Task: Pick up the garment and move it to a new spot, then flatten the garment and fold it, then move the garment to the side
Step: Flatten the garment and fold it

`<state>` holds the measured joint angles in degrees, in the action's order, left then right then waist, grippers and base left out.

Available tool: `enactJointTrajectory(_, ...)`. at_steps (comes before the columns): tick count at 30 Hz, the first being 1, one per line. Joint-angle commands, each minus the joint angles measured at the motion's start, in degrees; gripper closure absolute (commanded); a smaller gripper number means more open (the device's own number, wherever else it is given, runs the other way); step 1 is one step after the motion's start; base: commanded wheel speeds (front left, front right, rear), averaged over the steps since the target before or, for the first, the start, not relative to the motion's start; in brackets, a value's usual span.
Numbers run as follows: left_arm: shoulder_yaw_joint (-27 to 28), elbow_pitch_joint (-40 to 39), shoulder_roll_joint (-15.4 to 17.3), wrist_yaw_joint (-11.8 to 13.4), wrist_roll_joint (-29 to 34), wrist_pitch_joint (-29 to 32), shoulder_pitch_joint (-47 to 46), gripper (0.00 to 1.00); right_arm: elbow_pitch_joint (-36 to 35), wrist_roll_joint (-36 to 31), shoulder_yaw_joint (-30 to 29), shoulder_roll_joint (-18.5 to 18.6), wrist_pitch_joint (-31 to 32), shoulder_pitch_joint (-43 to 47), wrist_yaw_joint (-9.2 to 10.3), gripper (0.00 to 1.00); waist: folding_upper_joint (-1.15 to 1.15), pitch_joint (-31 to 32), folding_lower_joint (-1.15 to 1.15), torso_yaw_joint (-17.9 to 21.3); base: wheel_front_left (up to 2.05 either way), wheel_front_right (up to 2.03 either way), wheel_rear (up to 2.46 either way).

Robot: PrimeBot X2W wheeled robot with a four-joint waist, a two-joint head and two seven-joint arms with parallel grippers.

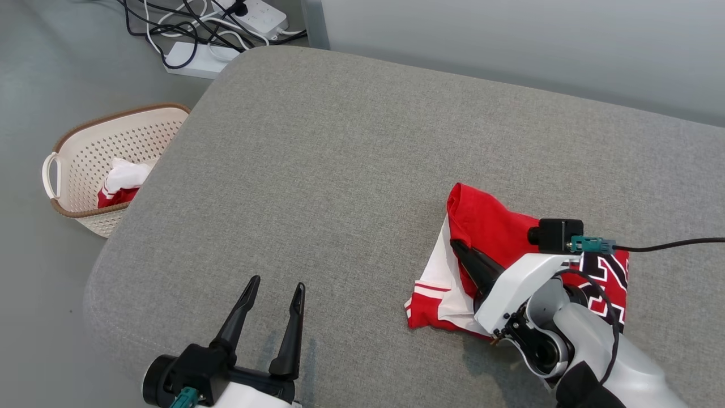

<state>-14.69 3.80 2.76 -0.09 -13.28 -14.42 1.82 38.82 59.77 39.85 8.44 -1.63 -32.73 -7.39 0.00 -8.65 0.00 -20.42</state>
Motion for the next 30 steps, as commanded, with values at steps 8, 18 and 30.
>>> enactJointTrajectory(8,2.0,-1.2,0.1,0.4,-0.6,-0.6,-2.6,0.0,1.4,1.7,3.3,-2.7,-1.6,-2.7,-0.1,0.0,0.0,-0.1,0.0,0.5,0.0,0.0,0.0)
enactJointTrajectory(18,2.6,-1.0,0.1,0.3,-0.2,-0.6,-2.7,0.0,-1.6,3.2,7.7,-3.4,-3.2,-3.7,-0.1,0.0,0.0,0.6,0.0,1.4,0.0,0.0,0.0)
enactJointTrajectory(30,5.1,-2.0,0.1,0.7,-0.8,-0.6,-1.8,0.0,-2.7,-6.4,7.1,2.4,-13.0,-4.4,-0.1,0.0,0.0,2.4,0.0,6.6,0.0,0.0,0.0)
